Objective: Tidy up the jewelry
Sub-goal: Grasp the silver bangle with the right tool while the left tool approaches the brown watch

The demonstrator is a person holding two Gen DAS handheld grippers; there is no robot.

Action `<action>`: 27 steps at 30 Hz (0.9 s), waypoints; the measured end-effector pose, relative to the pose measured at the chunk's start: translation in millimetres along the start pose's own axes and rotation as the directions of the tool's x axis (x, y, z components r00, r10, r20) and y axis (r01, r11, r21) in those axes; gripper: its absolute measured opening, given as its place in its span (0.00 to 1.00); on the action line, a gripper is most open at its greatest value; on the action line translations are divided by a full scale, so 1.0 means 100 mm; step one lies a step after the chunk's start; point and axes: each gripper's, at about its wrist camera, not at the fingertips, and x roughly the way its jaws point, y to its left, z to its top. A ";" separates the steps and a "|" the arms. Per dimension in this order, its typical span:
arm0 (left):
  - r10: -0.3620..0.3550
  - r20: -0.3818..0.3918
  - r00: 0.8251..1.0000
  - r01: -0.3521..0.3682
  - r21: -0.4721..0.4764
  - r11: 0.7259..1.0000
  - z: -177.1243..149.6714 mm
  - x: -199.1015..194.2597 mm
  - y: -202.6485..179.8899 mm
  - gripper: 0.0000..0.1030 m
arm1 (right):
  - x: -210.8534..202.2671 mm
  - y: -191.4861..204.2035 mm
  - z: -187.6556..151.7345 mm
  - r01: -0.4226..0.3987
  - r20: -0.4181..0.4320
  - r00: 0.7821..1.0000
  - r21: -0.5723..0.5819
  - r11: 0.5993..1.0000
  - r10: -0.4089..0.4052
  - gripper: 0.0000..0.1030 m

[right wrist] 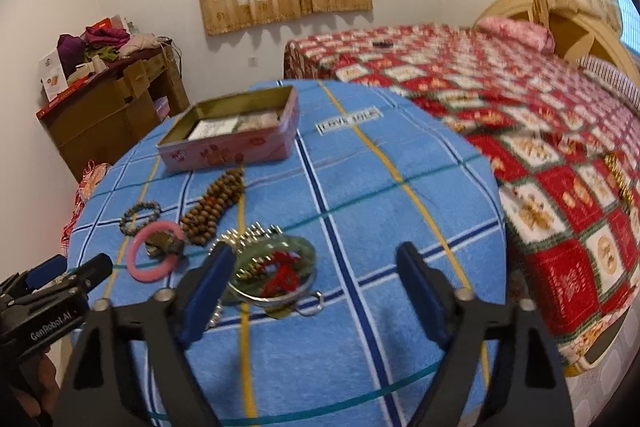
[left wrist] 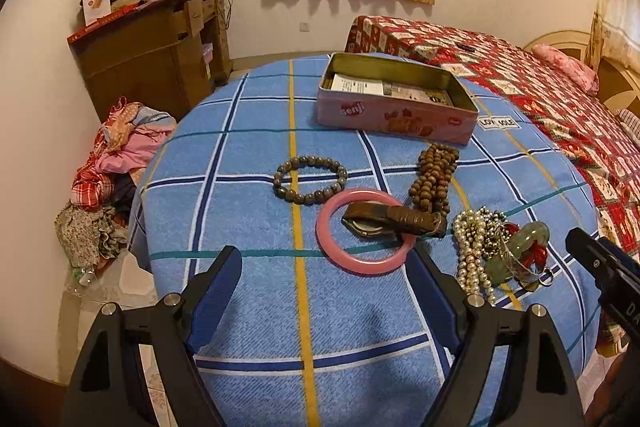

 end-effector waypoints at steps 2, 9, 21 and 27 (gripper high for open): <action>-0.003 -0.007 1.000 0.003 -0.004 1.000 0.00 0.02 0.01 0.82 | 0.10 -0.04 0.01 -0.052 -0.041 0.998 0.034 0.998 0.053 0.75; -0.001 -0.020 1.000 0.000 -0.022 1.000 0.02 0.08 0.08 0.82 | 0.28 0.05 0.00 -0.129 -0.103 0.986 0.048 0.990 0.133 0.74; -0.003 -0.034 0.999 0.002 -0.040 0.999 0.01 0.13 0.13 0.82 | 0.33 0.17 -0.08 -0.117 -0.151 0.982 -0.018 0.993 0.113 0.83; -0.011 -0.043 0.999 0.009 -0.052 0.999 0.01 0.14 0.14 0.82 | 0.38 0.15 -0.07 -0.129 -0.157 0.979 -0.005 0.992 0.126 0.90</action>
